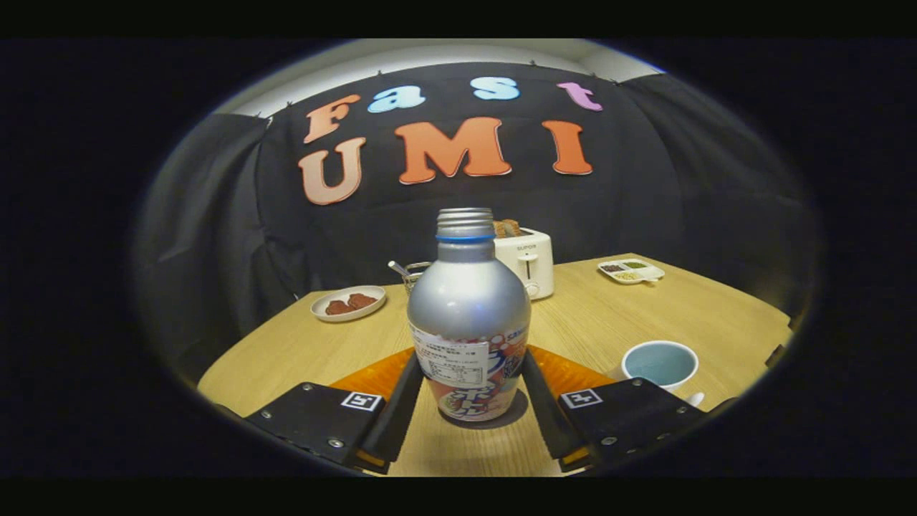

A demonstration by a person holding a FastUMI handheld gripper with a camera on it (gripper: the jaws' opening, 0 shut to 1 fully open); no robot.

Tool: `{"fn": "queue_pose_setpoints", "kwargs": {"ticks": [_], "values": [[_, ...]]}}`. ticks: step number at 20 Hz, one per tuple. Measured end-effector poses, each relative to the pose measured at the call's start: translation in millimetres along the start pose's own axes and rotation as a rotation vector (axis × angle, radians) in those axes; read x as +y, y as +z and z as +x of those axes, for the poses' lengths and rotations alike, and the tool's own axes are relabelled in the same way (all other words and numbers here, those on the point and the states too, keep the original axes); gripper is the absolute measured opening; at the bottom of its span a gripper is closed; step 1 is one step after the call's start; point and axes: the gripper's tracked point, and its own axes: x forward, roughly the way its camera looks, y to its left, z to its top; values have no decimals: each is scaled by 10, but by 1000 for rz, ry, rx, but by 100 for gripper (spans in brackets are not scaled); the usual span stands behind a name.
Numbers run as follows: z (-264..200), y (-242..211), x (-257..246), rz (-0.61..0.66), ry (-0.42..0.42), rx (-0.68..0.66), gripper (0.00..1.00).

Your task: Take the bottle from table, then pour the juice into the cup, finally place the bottle on the coaster

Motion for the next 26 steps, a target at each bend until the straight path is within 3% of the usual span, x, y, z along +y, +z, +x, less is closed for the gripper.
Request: {"fn": "queue_pose_setpoints", "kwargs": {"ticks": [7, 16, 21, 26], "values": [[148, -168, 53, -146, -2, 19, 76], [217, -334, 50, -71, -20, -19, 76], [202, -403, 31, -24, -11, -26, 82], [83, -347, -32, -7, -8, -50, 96]]}}
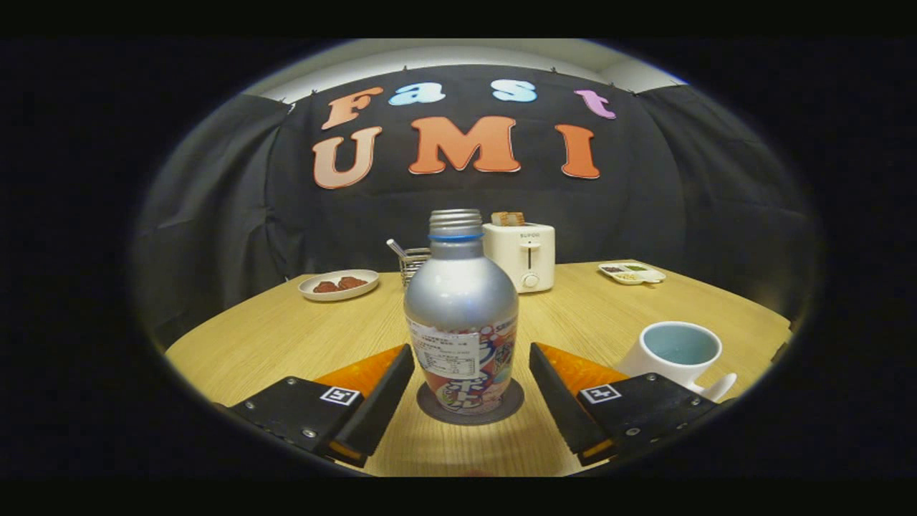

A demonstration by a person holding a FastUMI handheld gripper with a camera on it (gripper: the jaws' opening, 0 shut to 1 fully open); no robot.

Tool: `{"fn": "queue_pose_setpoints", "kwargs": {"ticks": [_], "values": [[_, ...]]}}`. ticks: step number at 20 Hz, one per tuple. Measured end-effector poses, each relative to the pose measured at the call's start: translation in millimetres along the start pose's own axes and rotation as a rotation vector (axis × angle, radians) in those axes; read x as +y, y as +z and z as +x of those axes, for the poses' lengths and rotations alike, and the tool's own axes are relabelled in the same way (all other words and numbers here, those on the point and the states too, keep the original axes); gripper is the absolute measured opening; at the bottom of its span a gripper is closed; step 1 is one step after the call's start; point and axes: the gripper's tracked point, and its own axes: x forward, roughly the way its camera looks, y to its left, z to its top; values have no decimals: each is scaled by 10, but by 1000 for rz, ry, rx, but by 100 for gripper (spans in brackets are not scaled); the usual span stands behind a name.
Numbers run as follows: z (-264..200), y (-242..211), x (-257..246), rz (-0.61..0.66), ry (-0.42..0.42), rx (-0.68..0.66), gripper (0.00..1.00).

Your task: Take the bottle from table, then pour the juice into the cup, finally place the bottle on the coaster

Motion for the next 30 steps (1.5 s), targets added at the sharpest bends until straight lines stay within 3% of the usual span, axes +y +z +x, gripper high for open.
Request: {"fn": "queue_pose_setpoints", "kwargs": {"ticks": [7, 19, 25, 30], "values": [[-227, 67, -102, -24, -18, -1, 97], [-482, 75, 93, -59, 45, -11, 97], [-867, 378, 3, -80, 10, -70, 97], [-1254, 662, -38, 9, 7, -140, 97]]}}
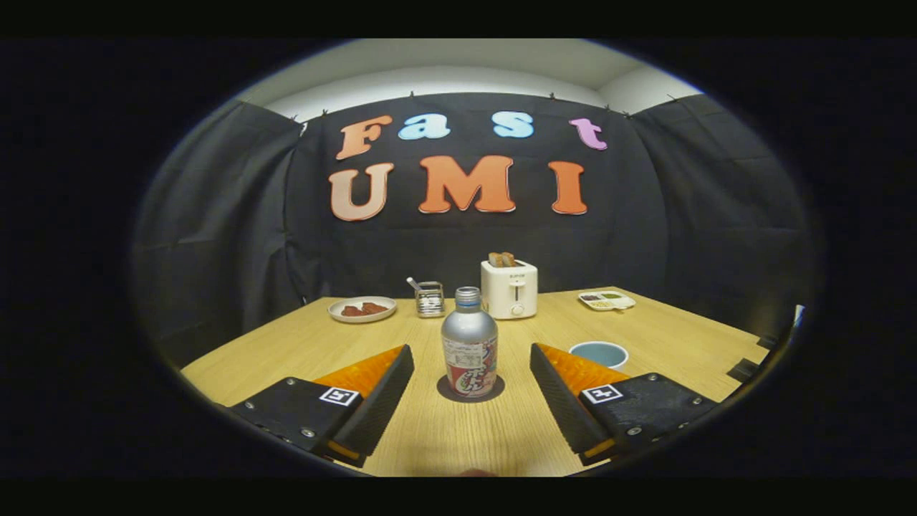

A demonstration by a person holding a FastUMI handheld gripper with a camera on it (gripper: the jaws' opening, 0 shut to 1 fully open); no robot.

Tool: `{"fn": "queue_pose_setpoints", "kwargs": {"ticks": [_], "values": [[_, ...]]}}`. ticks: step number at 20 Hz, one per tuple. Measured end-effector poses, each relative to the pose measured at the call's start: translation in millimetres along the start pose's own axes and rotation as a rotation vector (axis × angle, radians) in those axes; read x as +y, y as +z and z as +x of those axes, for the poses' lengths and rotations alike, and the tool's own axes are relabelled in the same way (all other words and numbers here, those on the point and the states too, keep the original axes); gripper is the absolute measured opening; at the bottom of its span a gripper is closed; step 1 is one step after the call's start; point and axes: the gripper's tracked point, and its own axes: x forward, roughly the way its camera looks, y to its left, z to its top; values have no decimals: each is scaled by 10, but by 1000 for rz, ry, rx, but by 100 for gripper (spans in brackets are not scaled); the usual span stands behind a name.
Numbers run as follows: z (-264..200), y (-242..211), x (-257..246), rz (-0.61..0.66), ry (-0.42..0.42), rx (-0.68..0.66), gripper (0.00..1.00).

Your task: Take the bottle from table, then pour the juice into the cup, finally place the bottle on the coaster

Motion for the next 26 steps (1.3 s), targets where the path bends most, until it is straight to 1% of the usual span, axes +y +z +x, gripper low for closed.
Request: {"fn": "queue_pose_setpoints", "kwargs": {"ticks": [4, 7, 10, 13, 15, 17, 20, 23, 26], "values": [[-248, 256, -93, 6, -4, -56, 97], [-422, 389, -188, -47, -23, -85, 97], [-529, 552, -228, -64, -36, -121, 97], [-597, 706, -250, -76, -33, -129, 97], [-647, 781, -316, -56, -56, -111, 97], [-750, 807, -289, -45, -53, -105, 97], [-892, 779, -257, -21, -33, -119, 97], [-1015, 880, -71, 34, 47, -156, 97], [-1095, 998, -15, 3, 71, -190, 97]]}}
